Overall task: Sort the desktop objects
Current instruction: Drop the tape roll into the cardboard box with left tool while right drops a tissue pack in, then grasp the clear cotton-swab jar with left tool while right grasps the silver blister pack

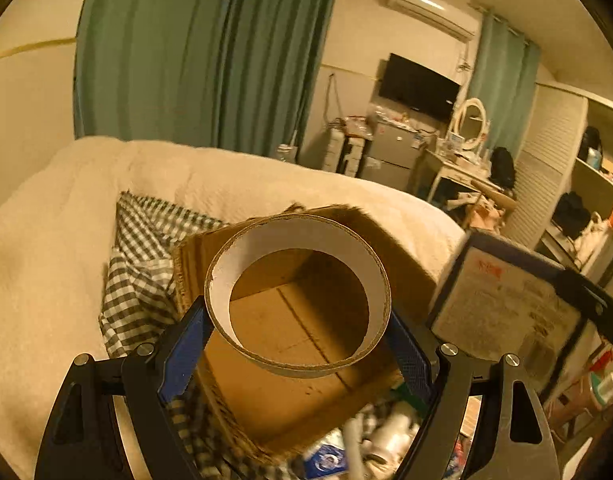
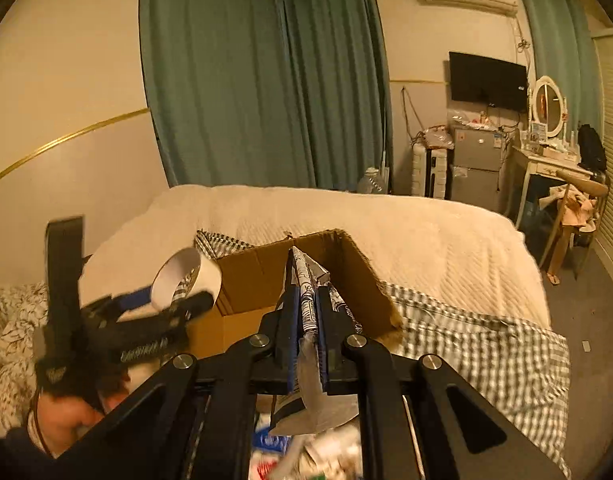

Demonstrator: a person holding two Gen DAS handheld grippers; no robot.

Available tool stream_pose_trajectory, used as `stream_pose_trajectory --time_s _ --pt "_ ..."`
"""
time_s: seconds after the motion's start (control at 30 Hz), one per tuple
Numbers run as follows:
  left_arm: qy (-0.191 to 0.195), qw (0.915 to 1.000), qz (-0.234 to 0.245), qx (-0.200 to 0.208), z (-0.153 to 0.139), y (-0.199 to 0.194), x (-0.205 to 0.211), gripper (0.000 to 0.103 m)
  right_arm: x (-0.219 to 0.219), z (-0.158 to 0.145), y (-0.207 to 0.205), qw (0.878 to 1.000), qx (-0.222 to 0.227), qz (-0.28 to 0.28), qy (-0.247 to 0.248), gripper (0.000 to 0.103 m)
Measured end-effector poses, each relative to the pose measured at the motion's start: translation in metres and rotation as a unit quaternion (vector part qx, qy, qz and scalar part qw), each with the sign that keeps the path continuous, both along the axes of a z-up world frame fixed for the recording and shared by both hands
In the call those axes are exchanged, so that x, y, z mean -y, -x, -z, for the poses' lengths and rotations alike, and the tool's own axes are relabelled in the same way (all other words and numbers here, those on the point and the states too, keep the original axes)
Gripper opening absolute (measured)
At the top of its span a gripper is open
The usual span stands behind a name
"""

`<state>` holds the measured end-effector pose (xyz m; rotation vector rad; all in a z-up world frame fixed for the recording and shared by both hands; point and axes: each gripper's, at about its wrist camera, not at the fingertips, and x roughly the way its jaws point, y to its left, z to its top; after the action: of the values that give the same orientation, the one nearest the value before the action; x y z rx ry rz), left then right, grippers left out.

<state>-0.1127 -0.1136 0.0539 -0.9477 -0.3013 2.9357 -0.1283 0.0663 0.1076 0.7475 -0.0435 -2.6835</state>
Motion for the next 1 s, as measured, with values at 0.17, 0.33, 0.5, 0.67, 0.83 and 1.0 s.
stream_pose_trajectory --time_s 0.17,0.33,0.5,0.67,0.83,1.0 --pt "-0.024 0.9997 -0.003 0.006 0.02 0.015 0.015 0.089 0.019 0.025 0.051 0.999 0.037 0.009 0.019 0.008" --pt "-0.018 0.9998 0.006 0.01 0.026 0.019 0.007 0.103 -0.005 0.04 0.069 0.993 0.061 0.038 0.095 0.056" --pt "0.018 0.9995 0.026 -0.008 0.016 0.004 -0.012 0.103 -0.038 0.03 0.035 0.993 0.046 0.062 0.089 0.056" --pt "0.018 0.9981 0.058 -0.003 0.01 -0.029 -0.033 0.103 -0.069 0.017 -0.017 0.995 0.037 0.085 0.043 0.056" --pt "0.03 0.9951 0.092 0.02 0.023 -0.059 -0.076 0.103 -0.111 0.034 -0.07 0.992 0.038 0.121 0.004 0.056" --pt "0.041 0.9848 0.164 0.039 0.059 -0.084 -0.136 0.103 -0.146 0.088 -0.1 0.985 0.064 0.159 -0.021 0.056"
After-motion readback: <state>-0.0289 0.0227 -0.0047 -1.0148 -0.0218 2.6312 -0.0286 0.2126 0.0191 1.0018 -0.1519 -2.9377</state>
